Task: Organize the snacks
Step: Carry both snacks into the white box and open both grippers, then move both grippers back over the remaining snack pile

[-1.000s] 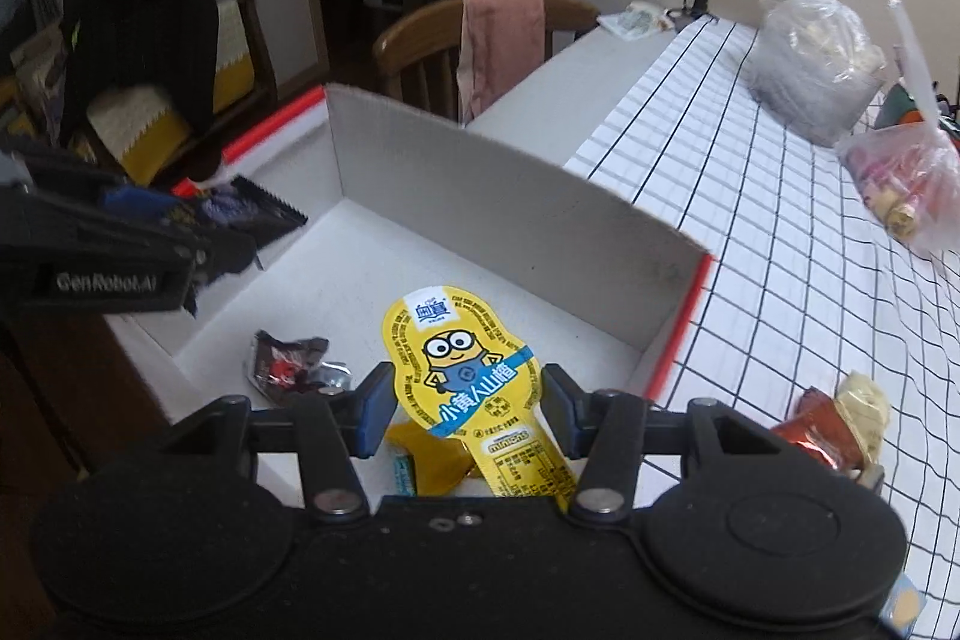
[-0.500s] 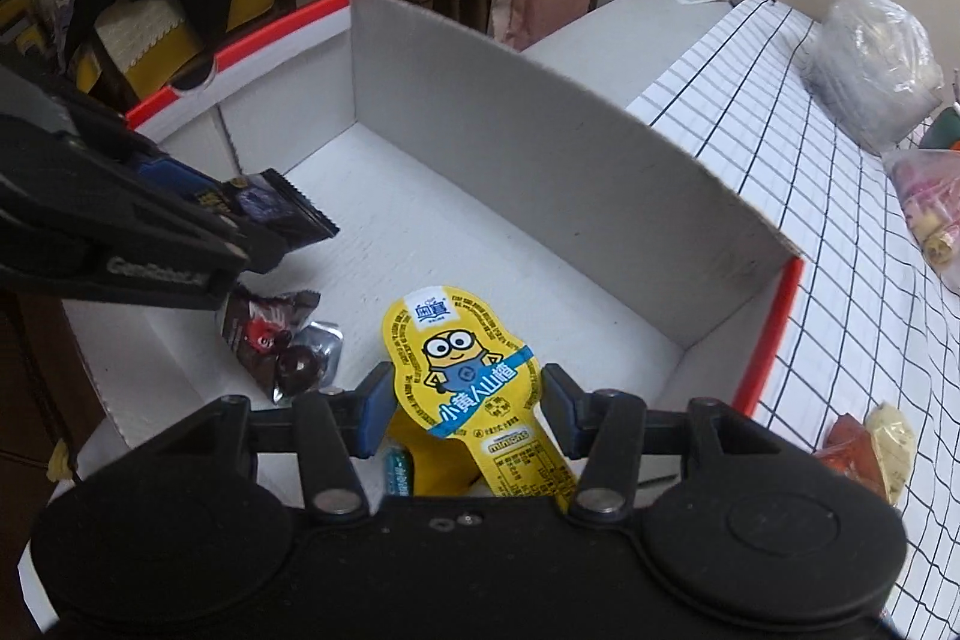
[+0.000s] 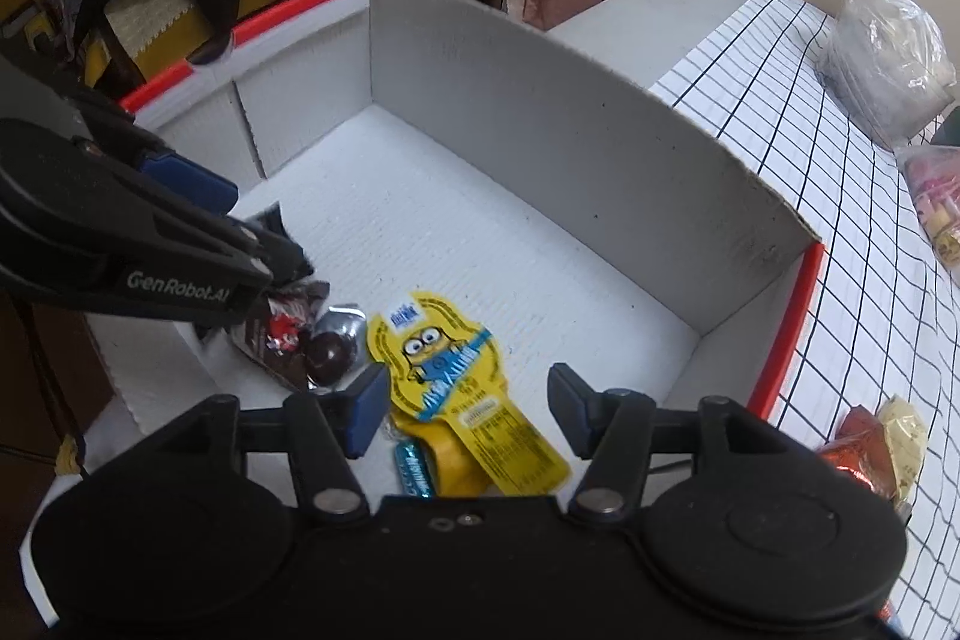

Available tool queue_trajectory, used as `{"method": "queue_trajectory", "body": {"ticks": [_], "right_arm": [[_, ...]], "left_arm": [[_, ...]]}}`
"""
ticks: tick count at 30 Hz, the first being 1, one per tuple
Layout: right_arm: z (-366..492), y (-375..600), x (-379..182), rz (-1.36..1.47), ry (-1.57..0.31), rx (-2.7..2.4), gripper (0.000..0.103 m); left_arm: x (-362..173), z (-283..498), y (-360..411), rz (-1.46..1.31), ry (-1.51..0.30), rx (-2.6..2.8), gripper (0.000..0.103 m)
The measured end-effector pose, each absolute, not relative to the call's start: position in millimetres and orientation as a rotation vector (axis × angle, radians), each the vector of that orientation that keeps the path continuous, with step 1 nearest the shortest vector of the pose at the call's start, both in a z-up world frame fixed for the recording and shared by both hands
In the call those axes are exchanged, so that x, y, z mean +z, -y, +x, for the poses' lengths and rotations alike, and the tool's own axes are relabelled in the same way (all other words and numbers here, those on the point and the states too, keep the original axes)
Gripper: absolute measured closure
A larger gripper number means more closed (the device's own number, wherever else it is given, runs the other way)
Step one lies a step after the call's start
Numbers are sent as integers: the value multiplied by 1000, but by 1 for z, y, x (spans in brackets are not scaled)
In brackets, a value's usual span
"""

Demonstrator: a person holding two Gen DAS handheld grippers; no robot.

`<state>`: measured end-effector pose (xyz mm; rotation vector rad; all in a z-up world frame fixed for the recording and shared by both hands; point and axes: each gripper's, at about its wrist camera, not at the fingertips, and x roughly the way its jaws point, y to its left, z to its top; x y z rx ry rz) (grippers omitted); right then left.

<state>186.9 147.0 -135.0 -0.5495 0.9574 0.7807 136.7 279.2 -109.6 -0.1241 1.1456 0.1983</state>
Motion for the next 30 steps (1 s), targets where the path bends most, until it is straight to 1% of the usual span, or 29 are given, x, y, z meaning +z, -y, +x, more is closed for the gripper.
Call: {"method": "queue_trajectory", "body": {"ticks": [4,6,9,13,17,19,21,25,28,30], "right_arm": [[185,-138,-125,-510,-949,790,41],[183,-132,-120,-480,-947,792,40],[182,-120,-110,-431,-939,790,34],[178,-103,-95,-372,-916,797,29],[172,-84,-79,-319,-879,803,24],[170,-74,-72,-294,-856,792,20],[169,-63,-65,-273,-837,780,17],[165,-38,-55,-233,-812,780,10],[164,-18,-49,-207,-793,774,8],[164,-3,-45,-189,-779,761,8]], "left_arm": [[-100,129,-278,-136,-1111,190,52],[-96,125,-277,-142,-1093,191,46],[-87,119,-275,-147,-1060,186,43],[-74,110,-269,-147,-1008,182,36],[-60,100,-259,-149,-950,169,34],[-53,95,-253,-142,-915,153,29],[-46,90,-245,-131,-882,141,27],[-35,87,-227,-127,-837,107,26],[-30,86,-213,-119,-807,89,22],[-27,86,-204,-120,-794,77,22]]}}
